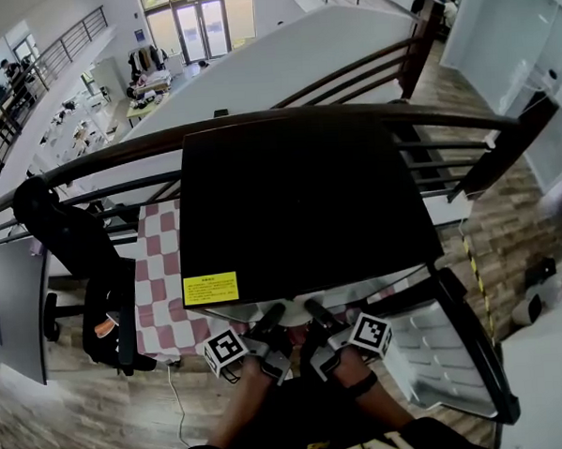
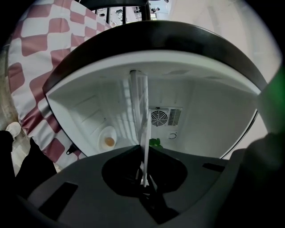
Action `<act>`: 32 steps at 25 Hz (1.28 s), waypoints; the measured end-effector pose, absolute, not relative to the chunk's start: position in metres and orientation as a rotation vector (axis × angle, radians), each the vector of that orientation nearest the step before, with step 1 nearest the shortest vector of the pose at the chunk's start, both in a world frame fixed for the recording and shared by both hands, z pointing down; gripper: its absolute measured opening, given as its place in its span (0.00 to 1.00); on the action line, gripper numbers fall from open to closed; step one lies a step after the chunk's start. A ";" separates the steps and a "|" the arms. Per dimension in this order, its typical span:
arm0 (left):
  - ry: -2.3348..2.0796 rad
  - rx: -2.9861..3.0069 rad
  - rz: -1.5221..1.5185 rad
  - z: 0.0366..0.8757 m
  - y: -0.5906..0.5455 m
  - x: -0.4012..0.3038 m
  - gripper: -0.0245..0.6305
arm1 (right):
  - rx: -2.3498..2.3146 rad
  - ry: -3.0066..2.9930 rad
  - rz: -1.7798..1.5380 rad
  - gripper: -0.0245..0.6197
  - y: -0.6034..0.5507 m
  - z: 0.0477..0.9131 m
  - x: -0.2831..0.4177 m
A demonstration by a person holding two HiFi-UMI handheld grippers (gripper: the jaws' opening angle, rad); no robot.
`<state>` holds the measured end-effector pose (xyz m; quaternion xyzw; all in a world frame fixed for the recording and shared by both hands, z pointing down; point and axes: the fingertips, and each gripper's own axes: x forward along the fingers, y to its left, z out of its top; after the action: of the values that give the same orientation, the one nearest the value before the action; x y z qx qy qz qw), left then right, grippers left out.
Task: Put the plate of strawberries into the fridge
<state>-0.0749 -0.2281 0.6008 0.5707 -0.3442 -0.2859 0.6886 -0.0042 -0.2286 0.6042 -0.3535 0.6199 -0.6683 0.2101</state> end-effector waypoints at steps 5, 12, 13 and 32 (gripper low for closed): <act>-0.779 1.268 -0.649 0.601 -0.234 -0.077 0.10 | -0.992 1.722 -1.874 0.10 -0.233 0.603 -0.006; -0.784 1.275 -0.646 0.604 -0.240 -0.080 0.10 | -0.981 1.733 -1.859 0.10 -0.243 0.603 -0.009; -0.783 1.271 -0.647 0.603 -0.240 -0.079 0.10 | -0.988 1.730 -1.866 0.10 -0.242 0.603 -0.010; -0.880 1.386 -0.579 0.601 -0.239 -0.086 0.13 | -0.989 1.985 -1.699 0.40 -0.240 0.588 -0.015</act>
<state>-0.0860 -0.2389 0.6009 0.6086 -0.3866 -0.2545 0.6445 -0.0147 -0.2404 0.5881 -0.3487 0.6998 -0.5989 0.1732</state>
